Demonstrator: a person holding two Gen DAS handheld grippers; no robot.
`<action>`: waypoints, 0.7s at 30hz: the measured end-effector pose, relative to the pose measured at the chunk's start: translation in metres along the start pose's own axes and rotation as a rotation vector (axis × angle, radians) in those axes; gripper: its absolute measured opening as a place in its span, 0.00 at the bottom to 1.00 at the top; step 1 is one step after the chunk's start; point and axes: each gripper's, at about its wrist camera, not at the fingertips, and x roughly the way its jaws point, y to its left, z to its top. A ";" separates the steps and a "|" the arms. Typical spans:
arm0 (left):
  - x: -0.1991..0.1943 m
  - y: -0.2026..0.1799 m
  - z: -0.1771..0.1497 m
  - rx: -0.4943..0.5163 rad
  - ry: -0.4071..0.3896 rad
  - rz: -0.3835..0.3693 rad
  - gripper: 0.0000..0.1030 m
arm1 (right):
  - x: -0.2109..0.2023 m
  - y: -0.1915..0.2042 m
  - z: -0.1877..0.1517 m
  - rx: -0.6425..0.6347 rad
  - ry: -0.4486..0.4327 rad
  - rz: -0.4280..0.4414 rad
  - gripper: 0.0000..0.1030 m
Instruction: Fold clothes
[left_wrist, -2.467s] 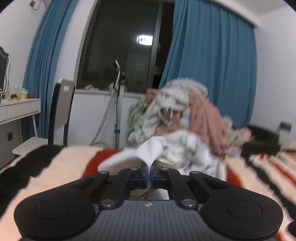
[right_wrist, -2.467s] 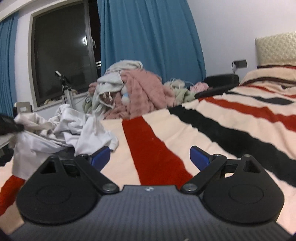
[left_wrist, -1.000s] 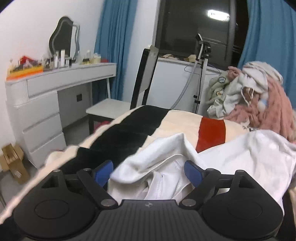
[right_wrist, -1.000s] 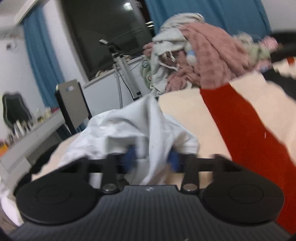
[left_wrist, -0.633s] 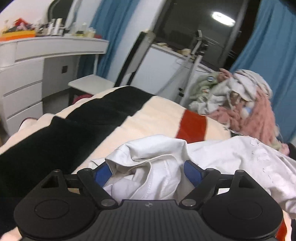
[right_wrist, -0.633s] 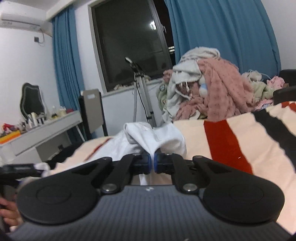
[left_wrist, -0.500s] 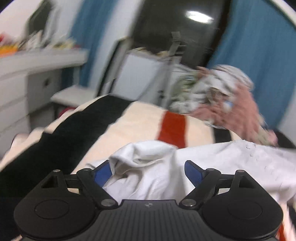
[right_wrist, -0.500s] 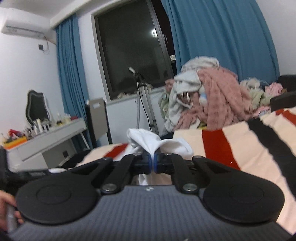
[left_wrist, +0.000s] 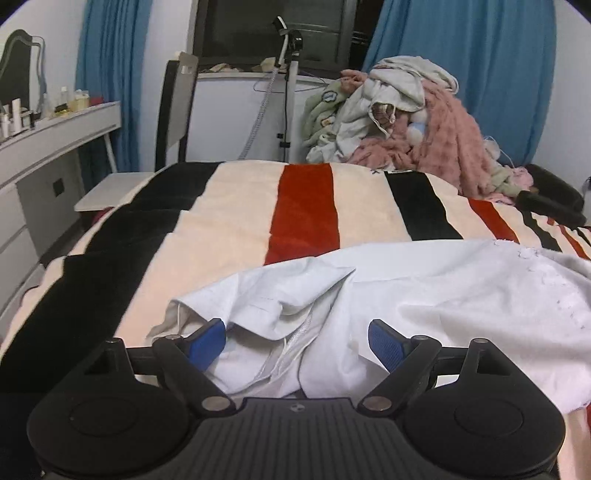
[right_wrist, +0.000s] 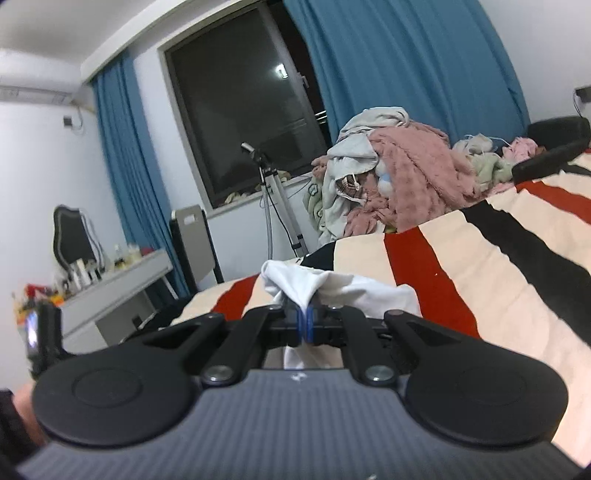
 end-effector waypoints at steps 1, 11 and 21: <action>-0.006 -0.004 0.000 0.011 -0.010 -0.004 0.84 | 0.000 -0.001 0.000 0.007 0.004 0.005 0.06; -0.051 -0.072 -0.017 0.286 -0.054 -0.203 0.90 | 0.004 -0.034 -0.002 0.272 0.117 0.034 0.07; -0.041 -0.185 -0.099 0.830 -0.192 -0.295 0.99 | 0.007 -0.049 -0.001 0.404 0.223 0.109 0.07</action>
